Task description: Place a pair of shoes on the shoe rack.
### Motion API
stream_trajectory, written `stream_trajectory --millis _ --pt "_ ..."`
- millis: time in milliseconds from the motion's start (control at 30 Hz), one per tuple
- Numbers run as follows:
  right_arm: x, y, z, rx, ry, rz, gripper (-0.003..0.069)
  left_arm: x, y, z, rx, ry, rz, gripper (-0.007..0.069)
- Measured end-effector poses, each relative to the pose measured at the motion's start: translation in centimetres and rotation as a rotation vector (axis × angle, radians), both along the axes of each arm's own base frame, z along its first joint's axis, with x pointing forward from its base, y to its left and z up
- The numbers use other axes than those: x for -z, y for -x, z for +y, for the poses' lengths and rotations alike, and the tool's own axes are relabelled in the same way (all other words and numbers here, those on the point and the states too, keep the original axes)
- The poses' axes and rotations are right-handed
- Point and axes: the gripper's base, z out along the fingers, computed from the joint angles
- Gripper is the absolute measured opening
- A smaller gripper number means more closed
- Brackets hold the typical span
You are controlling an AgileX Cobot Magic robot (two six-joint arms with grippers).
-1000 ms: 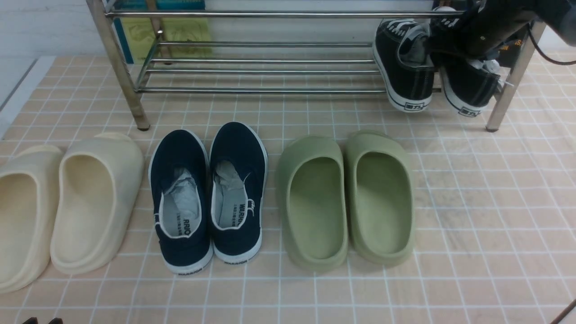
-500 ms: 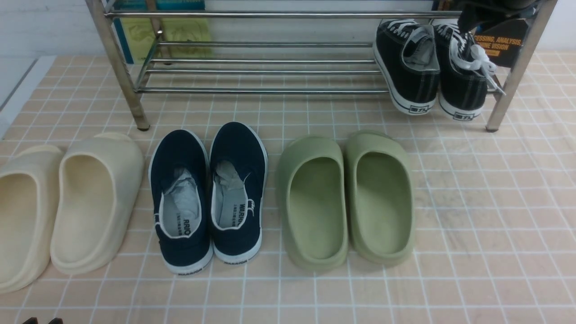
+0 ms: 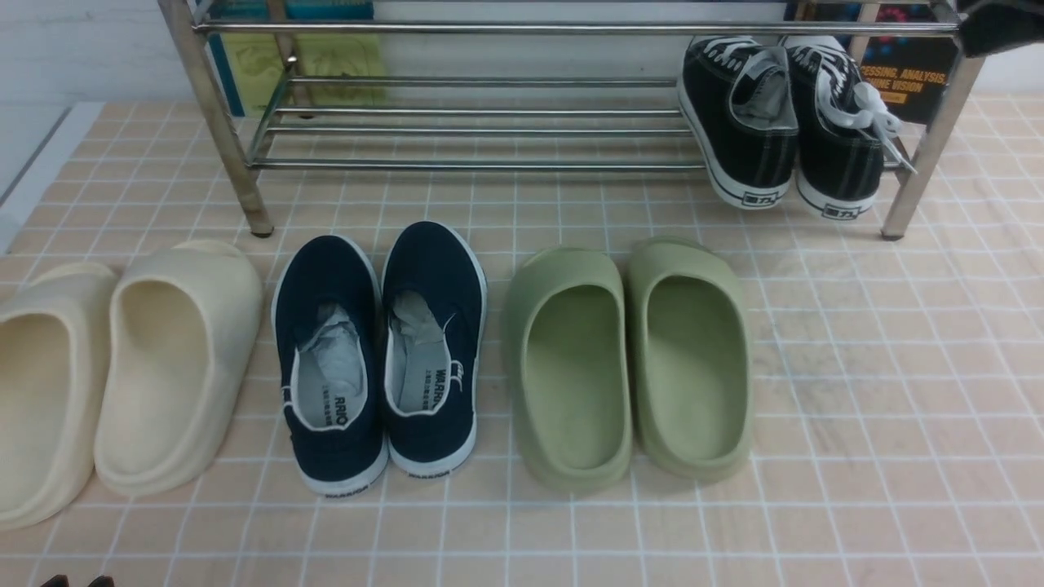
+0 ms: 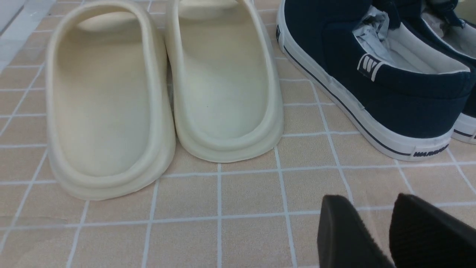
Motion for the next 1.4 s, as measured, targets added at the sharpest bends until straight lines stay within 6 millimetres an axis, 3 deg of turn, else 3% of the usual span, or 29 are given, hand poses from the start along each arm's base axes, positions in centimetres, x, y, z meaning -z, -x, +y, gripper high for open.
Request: stream_trajectory --millis 33,67,133,167,200,267,333,567,900,1400 --pt "0.5 0.0 0.0 0.0 0.003 0.015 -0.0003 0.0 0.0 0.0 0.0 0.0 0.0 0.024" --pt "0.0 2.5 -0.5 0.016 0.002 -0.09 -0.0003 0.0 0.0 0.0 0.0 0.0 0.0 0.024" --pt "0.1 5.1 -1.1 0.039 0.001 -0.24 -0.0002 0.0 0.0 0.0 0.0 0.0 0.0 0.024" --pt "0.1 5.1 -1.1 0.039 0.003 -0.24 -0.0002 0.0 0.0 0.0 0.0 0.0 0.0 0.024" --pt "0.5 7.0 -1.4 0.053 -0.003 -0.345 -0.0001 0.0 0.0 0.0 0.0 0.0 0.0 0.024" --pt "1.0 8.4 -1.6 0.06 -0.011 -0.428 0.0 0.0 0.0 0.0 0.0 0.0 0.0 0.024" --pt "2.8 10.5 -1.5 0.049 -0.012 -0.543 0.0 0.0 0.0 0.0 0.0 0.0 0.0 0.024" --pt "8.2 13.8 -0.4 -0.048 -0.034 -0.694 0.0003 0.0 0.0 0.0 0.0 0.0 0.0 0.024" --pt "13.0 16.5 0.8 -0.179 -0.082 -0.784 0.0005 0.0 0.0 0.0 0.0 0.0 0.0 0.024" --pt "13.1 16.6 0.8 -0.171 -0.096 -0.823 0.0013 0.0 0.0 0.0 0.0 0.0 0.0 0.024"
